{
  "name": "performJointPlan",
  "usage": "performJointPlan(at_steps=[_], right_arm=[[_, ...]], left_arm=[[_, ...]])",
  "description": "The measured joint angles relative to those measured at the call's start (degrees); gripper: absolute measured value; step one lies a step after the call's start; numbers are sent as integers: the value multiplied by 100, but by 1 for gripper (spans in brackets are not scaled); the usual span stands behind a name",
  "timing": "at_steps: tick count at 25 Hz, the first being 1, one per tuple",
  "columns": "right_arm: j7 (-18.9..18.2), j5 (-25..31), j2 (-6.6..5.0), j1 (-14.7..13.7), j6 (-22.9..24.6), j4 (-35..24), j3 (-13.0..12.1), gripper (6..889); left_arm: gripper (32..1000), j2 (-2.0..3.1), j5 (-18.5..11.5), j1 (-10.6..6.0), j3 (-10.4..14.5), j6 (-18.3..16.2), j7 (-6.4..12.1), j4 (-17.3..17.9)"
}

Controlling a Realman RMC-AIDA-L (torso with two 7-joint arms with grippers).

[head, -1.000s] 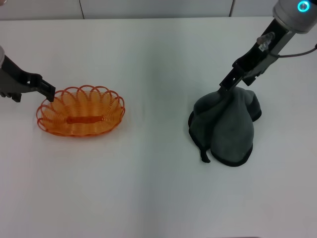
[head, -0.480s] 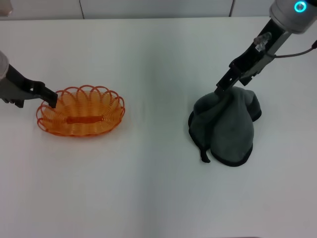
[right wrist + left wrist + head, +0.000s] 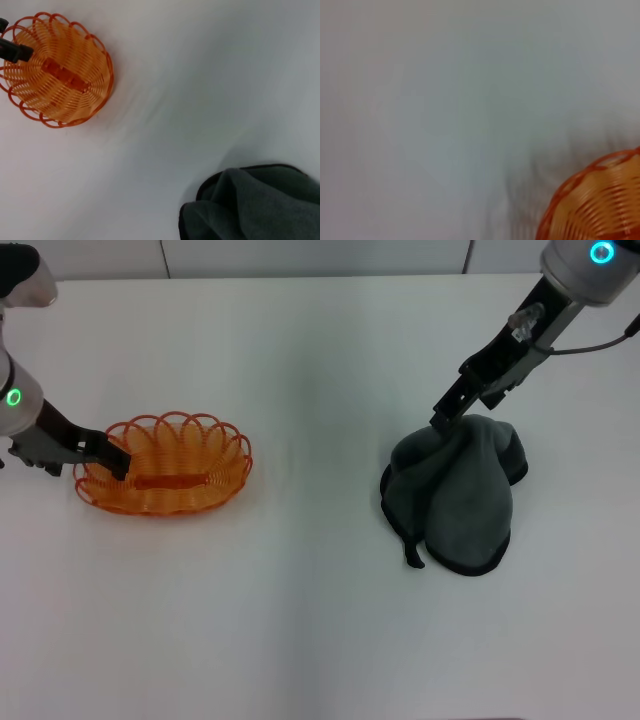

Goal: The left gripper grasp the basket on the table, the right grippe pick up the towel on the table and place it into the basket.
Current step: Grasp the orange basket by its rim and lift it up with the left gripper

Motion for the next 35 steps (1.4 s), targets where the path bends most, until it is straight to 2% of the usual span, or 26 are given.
performJointPlan(at_steps=[28,31,35], right_arm=[[-80,0,42,55,5,-15,11,831],[-80,0,42,57,7,-15,9,830],[-80,0,41,58,9,-14,9,830]], left_arm=[[883,-132,-6,-71,0,-383,73,-262],[820,-132,-1,-71,19,-419,44,-271],[736,-132,1,-71,287,-480,-106,-308]])
